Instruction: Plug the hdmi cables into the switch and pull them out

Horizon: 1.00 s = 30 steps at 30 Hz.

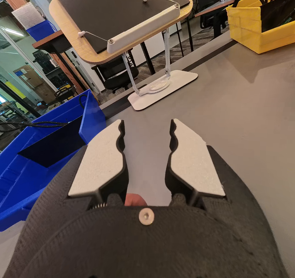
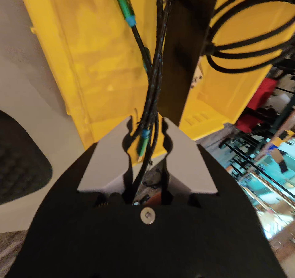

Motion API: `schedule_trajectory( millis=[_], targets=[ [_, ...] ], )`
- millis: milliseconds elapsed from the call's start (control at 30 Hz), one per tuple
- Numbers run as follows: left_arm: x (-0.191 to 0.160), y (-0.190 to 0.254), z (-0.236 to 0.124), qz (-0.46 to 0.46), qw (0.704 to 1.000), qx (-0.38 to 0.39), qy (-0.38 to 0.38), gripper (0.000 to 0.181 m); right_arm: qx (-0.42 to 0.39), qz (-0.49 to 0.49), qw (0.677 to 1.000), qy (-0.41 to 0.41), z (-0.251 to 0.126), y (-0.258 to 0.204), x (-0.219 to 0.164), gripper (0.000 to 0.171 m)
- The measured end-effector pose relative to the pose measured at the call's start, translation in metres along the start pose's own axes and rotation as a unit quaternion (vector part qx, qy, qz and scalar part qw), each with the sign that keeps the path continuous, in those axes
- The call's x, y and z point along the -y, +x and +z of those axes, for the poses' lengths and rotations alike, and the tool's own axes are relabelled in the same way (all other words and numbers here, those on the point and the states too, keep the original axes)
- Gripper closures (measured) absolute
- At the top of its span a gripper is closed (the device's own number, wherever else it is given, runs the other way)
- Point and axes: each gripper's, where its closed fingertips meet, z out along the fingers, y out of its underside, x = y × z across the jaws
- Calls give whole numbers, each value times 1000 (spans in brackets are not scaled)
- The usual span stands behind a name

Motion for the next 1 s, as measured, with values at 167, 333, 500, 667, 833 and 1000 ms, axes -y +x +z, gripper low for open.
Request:
schedule_trajectory(
  millis=[167, 333, 500, 667, 833, 1000],
  targets=[
    [0, 1, 0, 0, 1000, -2, 0, 127, -33, 21, 999, 24, -16, 9, 3, 117],
    [1, 4, 2, 7, 1000, -7, 1, 127, -70, 27, 989, 126, -88, -18, 19, 128],
    [5, -1, -1, 0, 1000, 2, 12, 127, -70, 0, 960, 272, -156, -98, 57, 138],
    [19, -12, -7, 22, 999, 19, 23, 127, -40, -1, 939, 341, -176, -169, 79, 140],
    [41, -45, -13, 66, 997, 38, 20, 126, 13, 21, 911, 411, -183, -224, 98, 141],
    [61, -102, -12, 154, 986, 57, 15, 127, 58, 75, 871, 483, -200, -262, 118, 143]
  ],
)
